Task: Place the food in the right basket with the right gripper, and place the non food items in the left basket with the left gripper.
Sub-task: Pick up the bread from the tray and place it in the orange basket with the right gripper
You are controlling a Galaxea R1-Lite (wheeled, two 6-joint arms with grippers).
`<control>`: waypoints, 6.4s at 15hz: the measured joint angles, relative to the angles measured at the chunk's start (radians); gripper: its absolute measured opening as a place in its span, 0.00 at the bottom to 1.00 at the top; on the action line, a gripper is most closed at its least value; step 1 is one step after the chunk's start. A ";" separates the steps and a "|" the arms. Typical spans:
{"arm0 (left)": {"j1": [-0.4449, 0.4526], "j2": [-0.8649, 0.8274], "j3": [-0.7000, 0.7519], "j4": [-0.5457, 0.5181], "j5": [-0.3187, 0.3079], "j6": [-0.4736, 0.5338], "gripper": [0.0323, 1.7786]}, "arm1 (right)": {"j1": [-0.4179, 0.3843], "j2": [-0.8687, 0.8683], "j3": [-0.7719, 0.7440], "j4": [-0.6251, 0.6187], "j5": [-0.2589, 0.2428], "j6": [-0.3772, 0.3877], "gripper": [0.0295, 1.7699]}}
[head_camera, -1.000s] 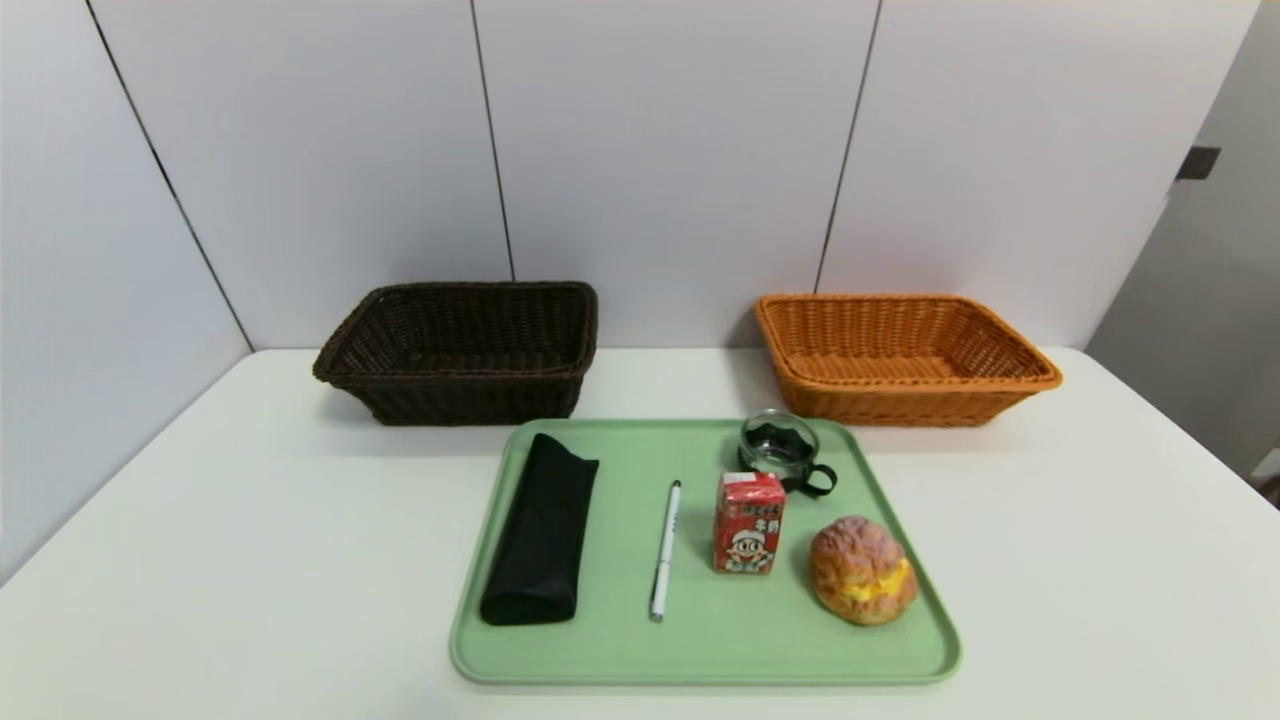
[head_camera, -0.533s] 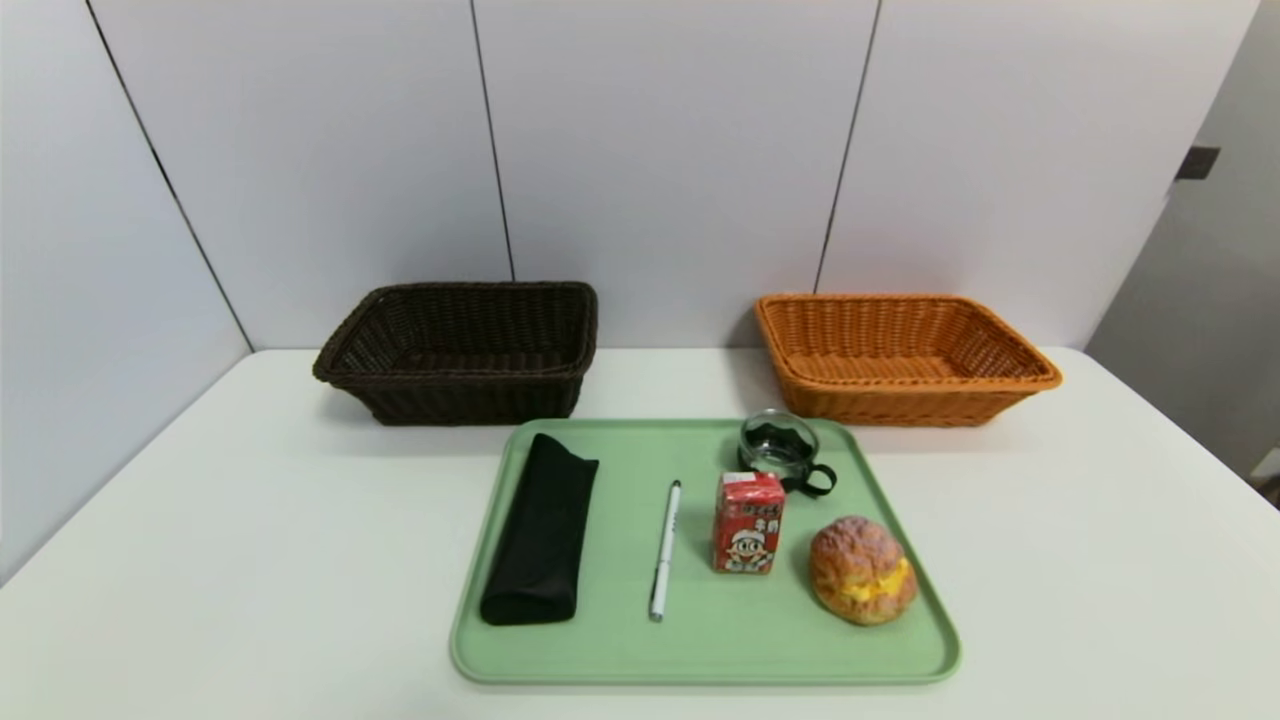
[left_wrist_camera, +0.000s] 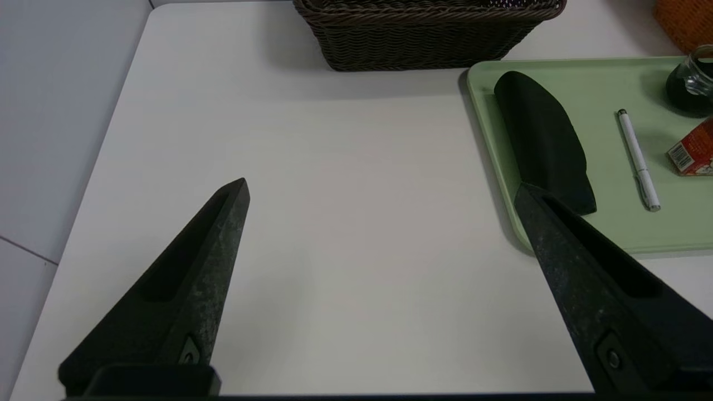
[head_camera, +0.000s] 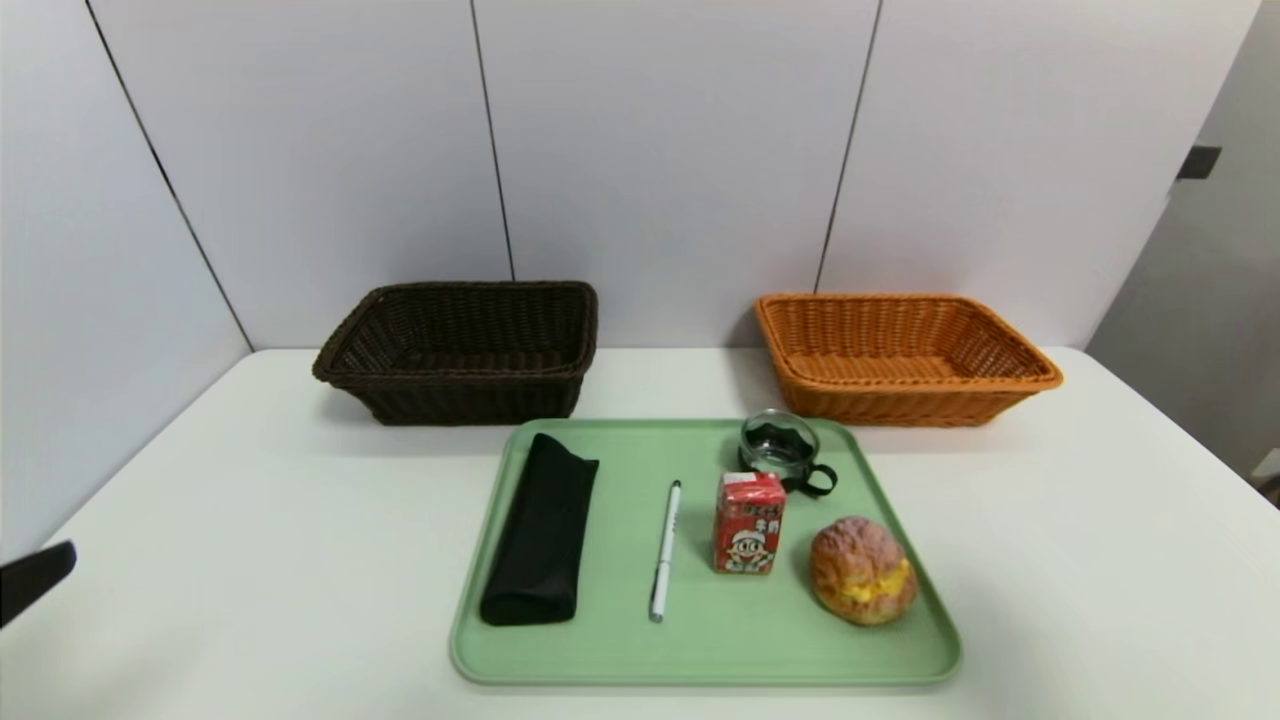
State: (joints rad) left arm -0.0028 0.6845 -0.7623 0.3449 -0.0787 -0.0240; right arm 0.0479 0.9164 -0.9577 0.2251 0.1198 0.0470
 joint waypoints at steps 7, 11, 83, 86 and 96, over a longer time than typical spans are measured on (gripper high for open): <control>-0.100 0.426 -0.320 0.095 -0.041 -0.251 0.95 | 0.255 0.574 -0.726 0.419 -0.006 0.435 0.97; -0.194 0.596 -0.419 0.086 -0.039 -0.344 0.95 | 0.347 0.772 -0.954 0.826 0.004 0.559 0.97; -0.310 0.727 -0.435 0.082 -0.045 -0.524 0.95 | 0.455 0.900 -0.991 1.124 -0.050 0.842 0.44; -0.310 0.750 -0.455 0.046 -0.035 -0.571 0.95 | 0.382 0.863 -0.991 0.912 -0.144 0.772 0.44; -0.310 0.810 -0.470 -0.090 -0.032 -0.652 0.95 | 0.136 1.005 -0.988 0.454 -0.116 0.511 0.44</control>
State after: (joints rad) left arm -0.3132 1.4947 -1.2319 0.2553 -0.1106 -0.6764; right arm 0.1836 1.9215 -1.9460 0.6796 0.0038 0.5579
